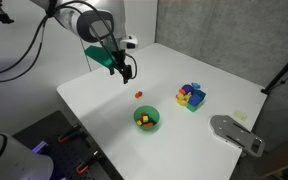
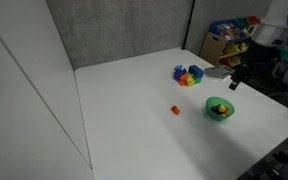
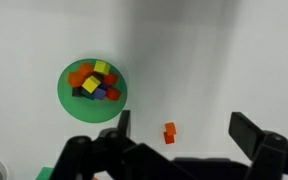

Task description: Put the orange dice on the left in the green bowl

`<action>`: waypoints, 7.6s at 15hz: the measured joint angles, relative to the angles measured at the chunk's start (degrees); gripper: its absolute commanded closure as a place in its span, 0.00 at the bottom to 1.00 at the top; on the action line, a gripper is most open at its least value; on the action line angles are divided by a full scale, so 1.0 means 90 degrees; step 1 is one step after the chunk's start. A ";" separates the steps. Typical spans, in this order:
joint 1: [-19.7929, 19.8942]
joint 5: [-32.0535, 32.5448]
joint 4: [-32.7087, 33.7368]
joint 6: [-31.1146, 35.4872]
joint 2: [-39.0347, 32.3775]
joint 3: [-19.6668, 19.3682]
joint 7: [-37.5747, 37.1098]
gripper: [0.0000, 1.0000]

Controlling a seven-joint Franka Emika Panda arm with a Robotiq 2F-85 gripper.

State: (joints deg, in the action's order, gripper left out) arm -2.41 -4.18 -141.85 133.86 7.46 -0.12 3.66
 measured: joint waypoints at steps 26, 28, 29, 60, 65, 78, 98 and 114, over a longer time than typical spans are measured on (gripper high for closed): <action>-0.0645 0.0426 0.3231 0.1449 -0.5273 0.0075 -0.1065 0.00; -0.0680 0.0427 0.3532 0.1453 -0.5595 0.0003 -0.1108 0.00; -0.0686 0.0427 0.3681 0.1453 -0.5740 -0.0017 -0.1121 0.00; -0.0690 0.0427 0.5332 0.0670 -0.6104 -0.0127 -0.1272 0.90; -0.0465 0.0427 0.4550 0.0429 -0.5279 -0.0213 -0.1265 0.90; 0.0028 0.0812 0.2392 0.0373 -0.3812 -0.0793 -0.1269 0.90; 0.0170 0.0905 0.2031 -0.1271 -0.2085 -0.0754 -0.1241 0.00; 0.0190 0.0927 0.2059 -0.2910 0.0881 -0.0215 -0.1130 0.00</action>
State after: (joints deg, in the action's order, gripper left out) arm -0.70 4.16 -123.32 107.67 15.39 -2.05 -6.51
